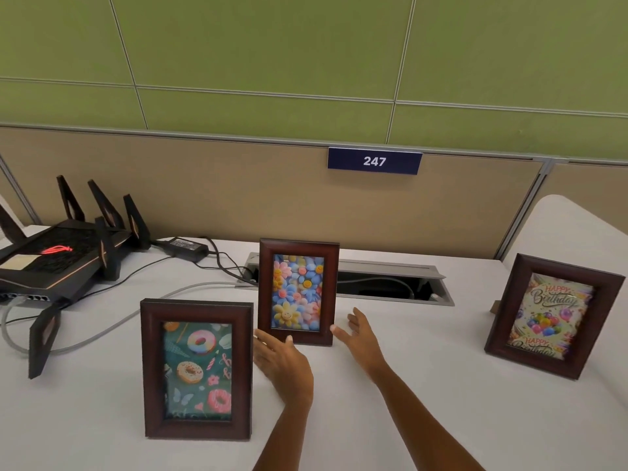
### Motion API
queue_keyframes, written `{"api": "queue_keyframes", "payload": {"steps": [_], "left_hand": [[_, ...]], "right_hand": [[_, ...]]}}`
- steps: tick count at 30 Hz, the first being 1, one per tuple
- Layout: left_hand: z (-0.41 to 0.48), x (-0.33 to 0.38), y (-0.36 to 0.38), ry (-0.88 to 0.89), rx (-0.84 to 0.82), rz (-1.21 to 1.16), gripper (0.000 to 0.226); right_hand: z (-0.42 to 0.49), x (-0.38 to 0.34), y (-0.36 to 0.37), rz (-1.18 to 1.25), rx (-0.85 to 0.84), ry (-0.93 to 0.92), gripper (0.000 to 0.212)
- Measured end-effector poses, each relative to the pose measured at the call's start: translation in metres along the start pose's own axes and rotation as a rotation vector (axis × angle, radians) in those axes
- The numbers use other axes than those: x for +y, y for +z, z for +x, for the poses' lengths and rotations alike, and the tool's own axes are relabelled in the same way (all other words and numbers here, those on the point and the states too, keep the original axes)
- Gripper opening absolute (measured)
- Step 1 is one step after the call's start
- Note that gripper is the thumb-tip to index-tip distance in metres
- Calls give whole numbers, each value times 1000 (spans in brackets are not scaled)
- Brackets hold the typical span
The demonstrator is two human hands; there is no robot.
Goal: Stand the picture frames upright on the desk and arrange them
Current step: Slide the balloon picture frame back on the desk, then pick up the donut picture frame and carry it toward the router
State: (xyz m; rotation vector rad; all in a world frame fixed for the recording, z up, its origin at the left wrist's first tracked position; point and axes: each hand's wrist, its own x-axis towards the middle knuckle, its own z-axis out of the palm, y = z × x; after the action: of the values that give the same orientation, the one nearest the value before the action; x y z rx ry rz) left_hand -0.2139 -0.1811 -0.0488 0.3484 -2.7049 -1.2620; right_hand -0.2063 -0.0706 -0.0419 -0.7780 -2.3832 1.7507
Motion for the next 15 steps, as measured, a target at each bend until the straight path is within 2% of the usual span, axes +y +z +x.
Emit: {"api": "queue_keyframes", "payload": {"steps": [2, 6, 8, 9, 11, 12, 13, 15], "left_hand": [[-12, -7, -1, 21, -5, 37, 59], [-36, -16, -9, 19, -119, 70, 59], [-51, -19, -17, 121, -136, 109, 53], [-57, -20, -21, 182, -162, 156, 59], [-66, -23, -30, 294, -185, 269, 92], [-70, -26, -34, 346, -201, 315, 94], [-72, -31, -38, 384, -209, 328, 81], [-75, -41, -43, 355, -342, 282, 49]], "right_hand": [[-15, 11, -2, -16, 56, -19, 64], [-49, 29, -2, -62, 152, -52, 52], [-66, 34, 0, -97, 168, -65, 48], [-74, 36, 1, -114, 174, -76, 47], [-88, 39, 2, -130, 186, -95, 43], [-95, 39, 3, -124, 191, -99, 41], [-101, 39, 4, -107, 199, -99, 39], [-114, 39, 7, -67, 220, -97, 36]]}}
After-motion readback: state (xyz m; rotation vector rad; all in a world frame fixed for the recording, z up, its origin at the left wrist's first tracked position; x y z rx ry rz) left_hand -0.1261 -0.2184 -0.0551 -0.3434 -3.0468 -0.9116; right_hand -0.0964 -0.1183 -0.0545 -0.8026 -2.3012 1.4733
